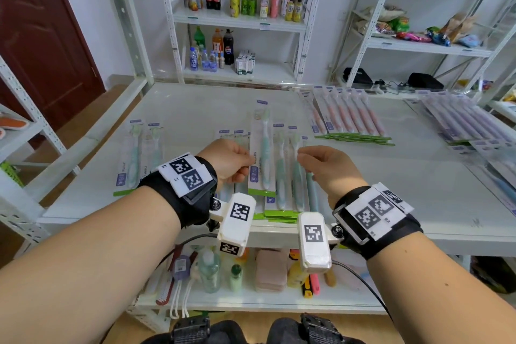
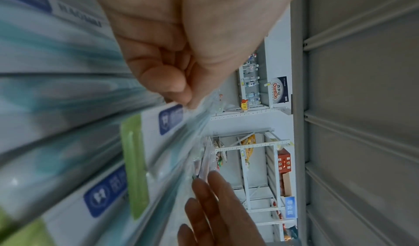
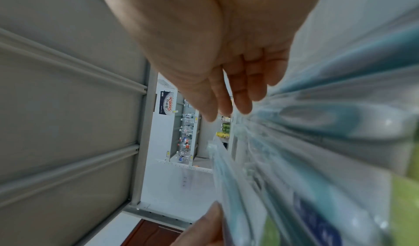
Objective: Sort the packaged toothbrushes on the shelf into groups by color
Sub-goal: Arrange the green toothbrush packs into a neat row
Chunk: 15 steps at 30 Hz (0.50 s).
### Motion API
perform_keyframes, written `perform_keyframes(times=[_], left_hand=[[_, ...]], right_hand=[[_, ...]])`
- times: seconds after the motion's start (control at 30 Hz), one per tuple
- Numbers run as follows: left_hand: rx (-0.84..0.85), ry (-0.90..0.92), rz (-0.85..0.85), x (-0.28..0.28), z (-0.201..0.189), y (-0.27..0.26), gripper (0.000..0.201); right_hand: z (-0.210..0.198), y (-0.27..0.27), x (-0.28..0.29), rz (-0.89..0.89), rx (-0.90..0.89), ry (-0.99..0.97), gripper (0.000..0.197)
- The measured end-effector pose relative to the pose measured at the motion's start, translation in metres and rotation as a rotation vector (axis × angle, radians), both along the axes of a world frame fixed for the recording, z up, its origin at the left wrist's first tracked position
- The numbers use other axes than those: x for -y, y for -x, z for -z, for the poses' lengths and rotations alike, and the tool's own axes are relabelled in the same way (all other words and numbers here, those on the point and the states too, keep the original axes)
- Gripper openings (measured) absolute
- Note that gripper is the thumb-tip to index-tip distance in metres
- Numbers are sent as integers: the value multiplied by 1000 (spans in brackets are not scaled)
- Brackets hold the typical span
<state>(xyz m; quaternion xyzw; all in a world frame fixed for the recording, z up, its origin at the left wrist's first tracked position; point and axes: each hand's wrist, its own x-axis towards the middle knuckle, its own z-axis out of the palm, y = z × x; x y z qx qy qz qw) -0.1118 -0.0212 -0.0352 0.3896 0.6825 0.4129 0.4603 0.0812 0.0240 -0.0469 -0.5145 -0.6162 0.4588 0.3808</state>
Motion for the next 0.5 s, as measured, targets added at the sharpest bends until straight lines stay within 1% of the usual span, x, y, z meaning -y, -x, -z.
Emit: perform_keyframes(times=[0.1,0.2,0.37,0.5], left_hand=[[-41,53,33,-2,4,1,11],[-34,94,65,-3,6,-2,9],[-50,123,112,-2,7,-6,6],[-87,99,133,0,6,-6,26]], right_hand=[[7,-4,-3,42,66,-9,32],[12,-4,-1,43,137,-14,45],[13,-1,2,-55,231,11,57],[9,0,4,-90,303,1,60]])
